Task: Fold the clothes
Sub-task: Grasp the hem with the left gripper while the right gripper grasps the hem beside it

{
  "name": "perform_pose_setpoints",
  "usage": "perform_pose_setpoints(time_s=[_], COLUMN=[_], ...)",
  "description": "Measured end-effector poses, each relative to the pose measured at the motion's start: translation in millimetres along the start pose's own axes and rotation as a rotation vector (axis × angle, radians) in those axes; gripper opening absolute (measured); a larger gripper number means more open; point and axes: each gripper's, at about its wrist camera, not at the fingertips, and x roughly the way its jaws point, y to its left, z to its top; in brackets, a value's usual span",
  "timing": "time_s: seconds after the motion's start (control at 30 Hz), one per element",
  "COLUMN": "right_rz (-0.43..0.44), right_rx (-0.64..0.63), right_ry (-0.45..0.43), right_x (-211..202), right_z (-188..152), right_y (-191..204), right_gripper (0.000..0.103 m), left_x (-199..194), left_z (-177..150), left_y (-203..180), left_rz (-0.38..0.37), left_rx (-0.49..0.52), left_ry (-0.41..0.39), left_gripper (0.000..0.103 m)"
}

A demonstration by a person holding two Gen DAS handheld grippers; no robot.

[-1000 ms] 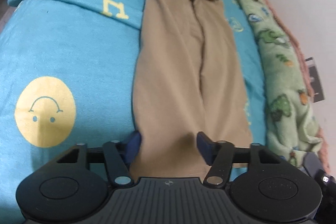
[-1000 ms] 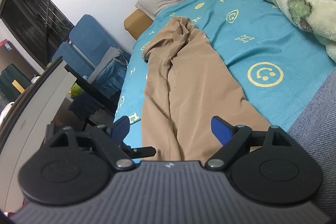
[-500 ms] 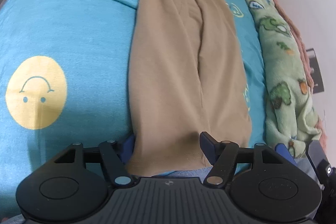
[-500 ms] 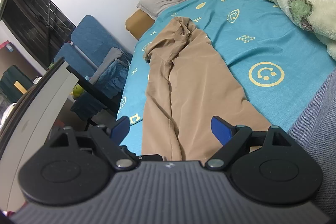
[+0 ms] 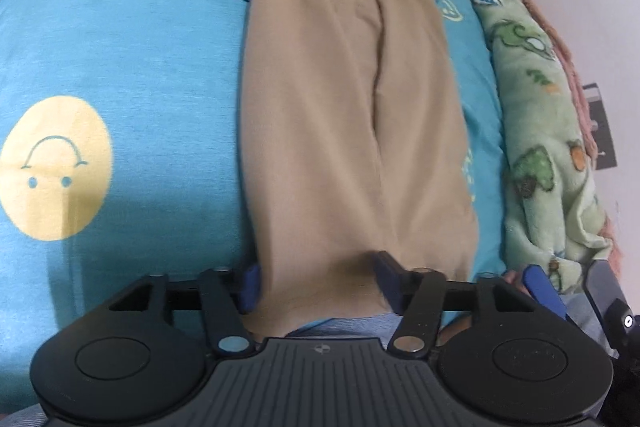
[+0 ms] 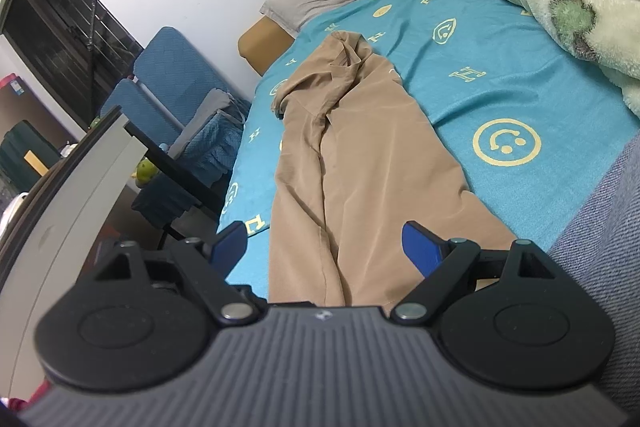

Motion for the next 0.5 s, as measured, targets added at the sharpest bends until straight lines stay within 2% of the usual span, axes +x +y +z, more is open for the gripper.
perform_pose_setpoints(time_s=[0.1, 0.17, 0.23, 0.27, 0.4, 0.5], right_rz=[-0.002, -0.005, -0.008, -0.009, -0.011, -0.011], right_rx=[-0.001, -0.005, -0.006, -0.006, -0.008, -0.006], right_ry=[0.002, 0.001, 0.002, 0.002, 0.002, 0.005], right_x=[1, 1, 1, 1, 2, 2], right_z=[-1, -1, -2, -2, -1, -1], right_y=[0, 1, 2, 2, 2, 2], right_gripper=[0.086, 0.086, 0.086, 0.086, 0.086, 0.086], left_x=[-1, -2, -2, -1, -4, -13], left_z=[-2, -3, -6, -5, -4, -7], left_y=[-1, 0, -2, -2, 1, 1], left_rz=[-0.002, -0.001, 0.009, 0.010, 0.003, -0.016], left_rx=[0.024, 0.030, 0.029, 0.026, 0.004, -0.001], left_ry=[-0.001, -0.002, -0.005, -0.007, -0.028, -0.073], left_gripper=[0.066, 0.061, 0.047, 0.044, 0.012, 0.009])
